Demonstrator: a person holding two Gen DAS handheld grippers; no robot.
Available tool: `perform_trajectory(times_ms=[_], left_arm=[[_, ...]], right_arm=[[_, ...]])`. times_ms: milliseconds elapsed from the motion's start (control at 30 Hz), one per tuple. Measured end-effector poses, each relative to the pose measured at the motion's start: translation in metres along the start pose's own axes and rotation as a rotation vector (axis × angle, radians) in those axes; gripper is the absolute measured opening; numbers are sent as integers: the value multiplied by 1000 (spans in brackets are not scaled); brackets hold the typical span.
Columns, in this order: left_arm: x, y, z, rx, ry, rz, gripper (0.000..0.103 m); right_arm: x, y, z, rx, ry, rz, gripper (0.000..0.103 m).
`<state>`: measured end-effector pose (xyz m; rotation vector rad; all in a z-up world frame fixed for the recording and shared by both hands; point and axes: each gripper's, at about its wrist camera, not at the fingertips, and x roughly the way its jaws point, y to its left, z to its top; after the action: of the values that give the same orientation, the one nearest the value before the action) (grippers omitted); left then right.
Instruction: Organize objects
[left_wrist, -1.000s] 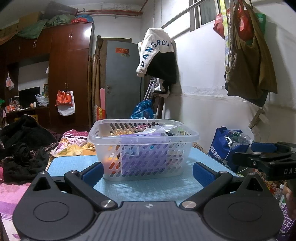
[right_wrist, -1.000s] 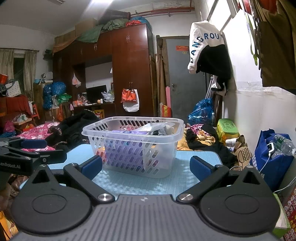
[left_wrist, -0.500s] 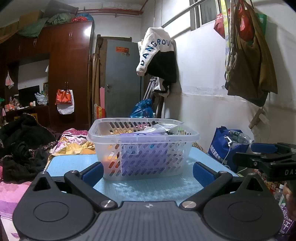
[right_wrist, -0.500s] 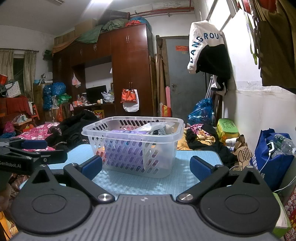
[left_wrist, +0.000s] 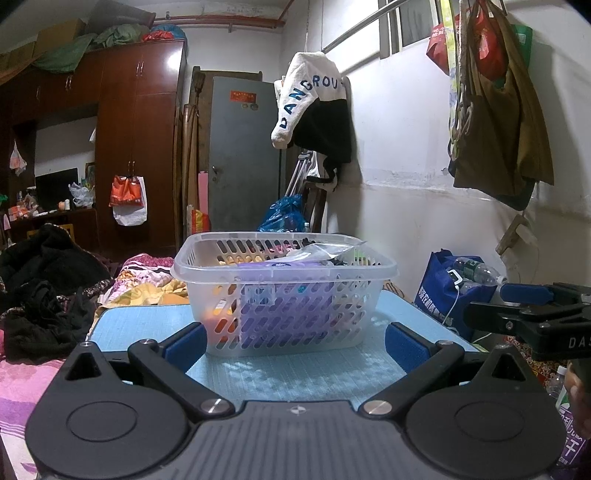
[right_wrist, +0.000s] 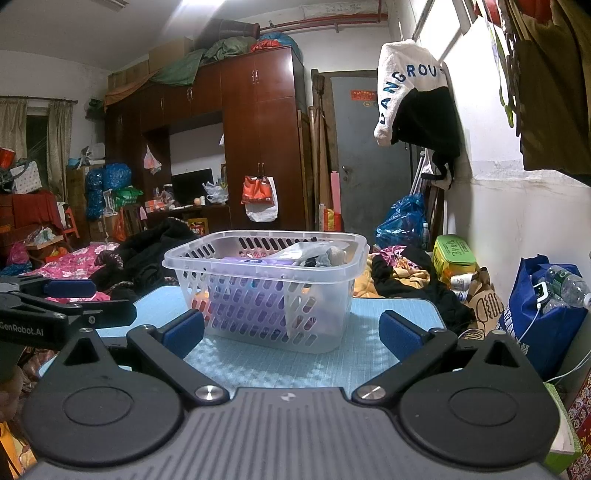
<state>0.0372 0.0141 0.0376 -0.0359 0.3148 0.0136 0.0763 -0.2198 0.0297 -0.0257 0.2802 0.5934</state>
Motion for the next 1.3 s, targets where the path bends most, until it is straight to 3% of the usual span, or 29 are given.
perform_trajectory(times_ms=[1300], left_arm=[[7,-1,-3,-4,4,-10,103]], right_arm=[[-1,1,0,-1,2,0,103]])
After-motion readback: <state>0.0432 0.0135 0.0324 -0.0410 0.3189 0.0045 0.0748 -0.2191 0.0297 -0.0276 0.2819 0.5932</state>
